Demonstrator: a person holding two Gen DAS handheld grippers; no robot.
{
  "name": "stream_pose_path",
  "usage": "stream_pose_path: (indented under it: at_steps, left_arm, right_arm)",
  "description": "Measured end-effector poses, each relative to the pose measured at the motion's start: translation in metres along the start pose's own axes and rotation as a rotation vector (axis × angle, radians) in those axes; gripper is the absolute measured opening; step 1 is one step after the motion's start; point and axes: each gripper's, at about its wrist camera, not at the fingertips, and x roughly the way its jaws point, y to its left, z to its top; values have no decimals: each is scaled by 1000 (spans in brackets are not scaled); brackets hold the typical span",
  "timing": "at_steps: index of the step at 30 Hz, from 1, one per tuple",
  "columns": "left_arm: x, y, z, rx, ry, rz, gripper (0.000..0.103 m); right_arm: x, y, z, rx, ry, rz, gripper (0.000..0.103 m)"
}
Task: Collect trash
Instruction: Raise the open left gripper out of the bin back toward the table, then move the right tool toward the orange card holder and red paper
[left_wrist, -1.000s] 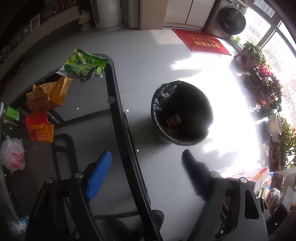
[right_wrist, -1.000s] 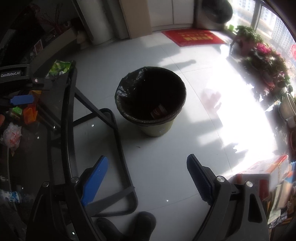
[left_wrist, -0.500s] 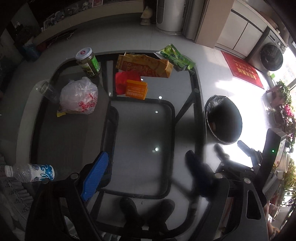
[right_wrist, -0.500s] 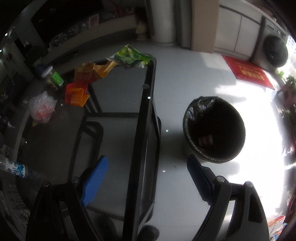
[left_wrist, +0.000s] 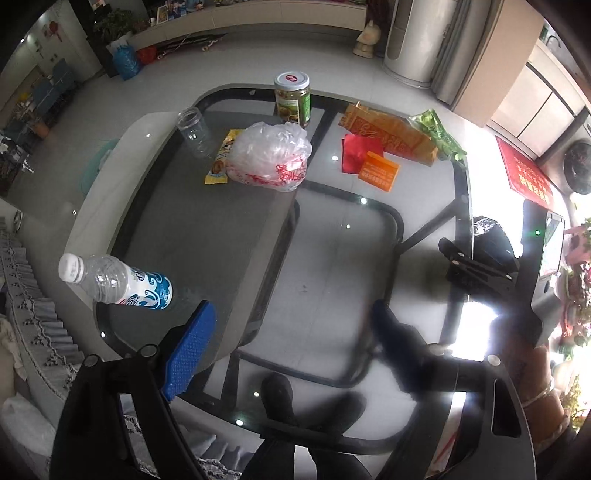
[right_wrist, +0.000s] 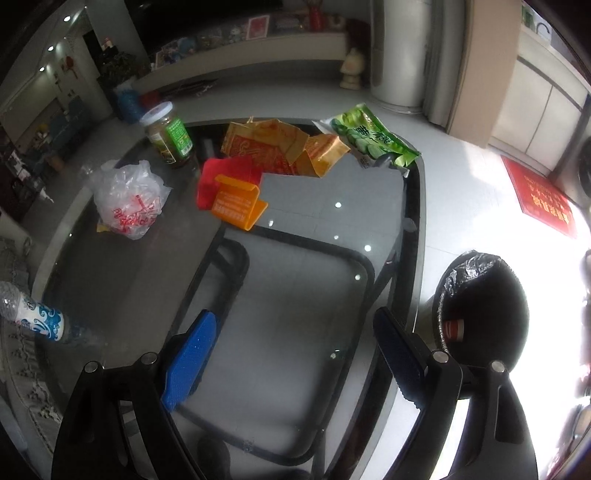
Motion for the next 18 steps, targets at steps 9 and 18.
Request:
stream_pose_path:
  at_steps: [9,18]
  left_arm:
    - [-8,37,-11,-80,0,8,83]
    - [-9,67,-19,-150,-2,21,83]
  right_arm:
    - [36,27,40,-59,-44,78,84]
    - [80,43,71,-110,-13,46,84]
